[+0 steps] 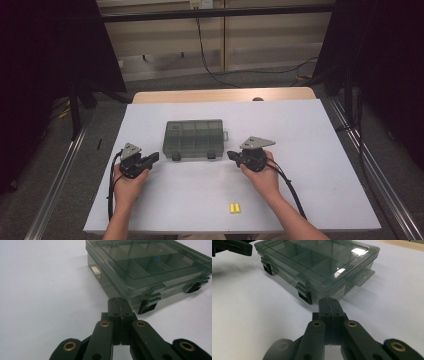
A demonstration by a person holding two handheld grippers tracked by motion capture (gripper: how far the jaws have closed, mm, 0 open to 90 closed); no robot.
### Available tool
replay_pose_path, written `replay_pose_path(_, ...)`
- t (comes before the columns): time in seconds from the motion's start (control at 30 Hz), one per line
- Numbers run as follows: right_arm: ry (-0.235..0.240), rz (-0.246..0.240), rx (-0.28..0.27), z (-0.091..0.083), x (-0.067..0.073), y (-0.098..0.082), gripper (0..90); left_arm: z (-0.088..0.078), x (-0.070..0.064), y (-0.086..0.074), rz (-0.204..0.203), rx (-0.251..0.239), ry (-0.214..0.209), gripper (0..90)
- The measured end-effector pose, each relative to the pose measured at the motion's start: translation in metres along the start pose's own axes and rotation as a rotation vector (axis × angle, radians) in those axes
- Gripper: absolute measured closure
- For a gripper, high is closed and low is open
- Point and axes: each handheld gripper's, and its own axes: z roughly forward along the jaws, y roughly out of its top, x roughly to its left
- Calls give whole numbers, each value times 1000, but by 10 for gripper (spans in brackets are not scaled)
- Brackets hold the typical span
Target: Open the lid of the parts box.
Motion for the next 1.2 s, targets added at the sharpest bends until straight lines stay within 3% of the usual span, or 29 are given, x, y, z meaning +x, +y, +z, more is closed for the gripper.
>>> replay_pose_path(0.13,2,17,-6,7,-3,0,900,2,0,1,-6,-1,7,900)
replay_pose_path(0.23,8,15,-13,10,-3,-1,900,4,2,0,13,5,1,900)
replay_pose_path(0.37,-13,35,18,15,-5,-3,900,5,2,0,21,6,5,900)
replay_pose_path(0.47,-8,37,11,16,-6,-4,900,6,1,0,40,-5,-11,900)
replay_pose_path(0.57,-6,37,0,17,-7,-3,900,7,0,1,34,1,-7,900)
replay_pose_path(0.9,-30,-22,35,21,-4,2,900,10,-2,2,36,13,-20,900)
replay_pose_path(1.2,-23,-23,35,22,-4,1,900,11,0,2,36,29,-28,900)
